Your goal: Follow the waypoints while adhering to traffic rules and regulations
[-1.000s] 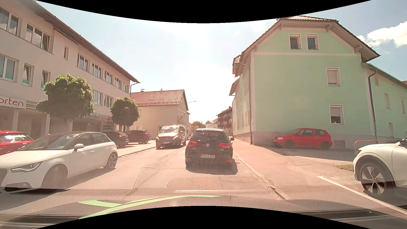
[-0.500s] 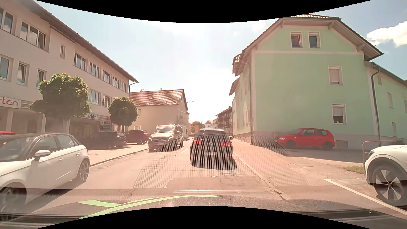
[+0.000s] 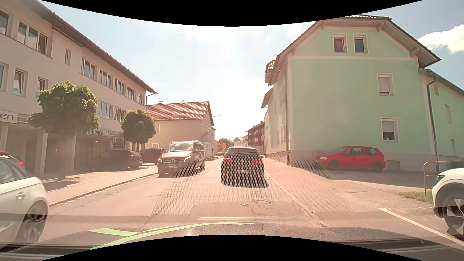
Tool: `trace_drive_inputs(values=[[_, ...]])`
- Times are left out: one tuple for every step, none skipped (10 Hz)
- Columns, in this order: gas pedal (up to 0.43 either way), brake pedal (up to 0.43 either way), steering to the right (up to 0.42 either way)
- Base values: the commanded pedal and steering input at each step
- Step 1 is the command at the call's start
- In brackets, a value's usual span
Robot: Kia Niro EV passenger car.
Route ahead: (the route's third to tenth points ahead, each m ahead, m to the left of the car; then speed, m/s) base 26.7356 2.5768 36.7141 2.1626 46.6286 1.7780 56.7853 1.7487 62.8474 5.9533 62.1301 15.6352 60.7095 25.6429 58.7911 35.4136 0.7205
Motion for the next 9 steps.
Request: trace_drive_inputs(values=[[0.047,0.0,0.015],[0.059,0.0,0.014],[0.067,0.0,0.012],[0.067,0.0,0.011],[0.067,0.0,0.011],[0.067,0.0,0.01],[0.067,0.0,0.01],[0.067,0.0,0.009],[0.067,0.0,0.009]])
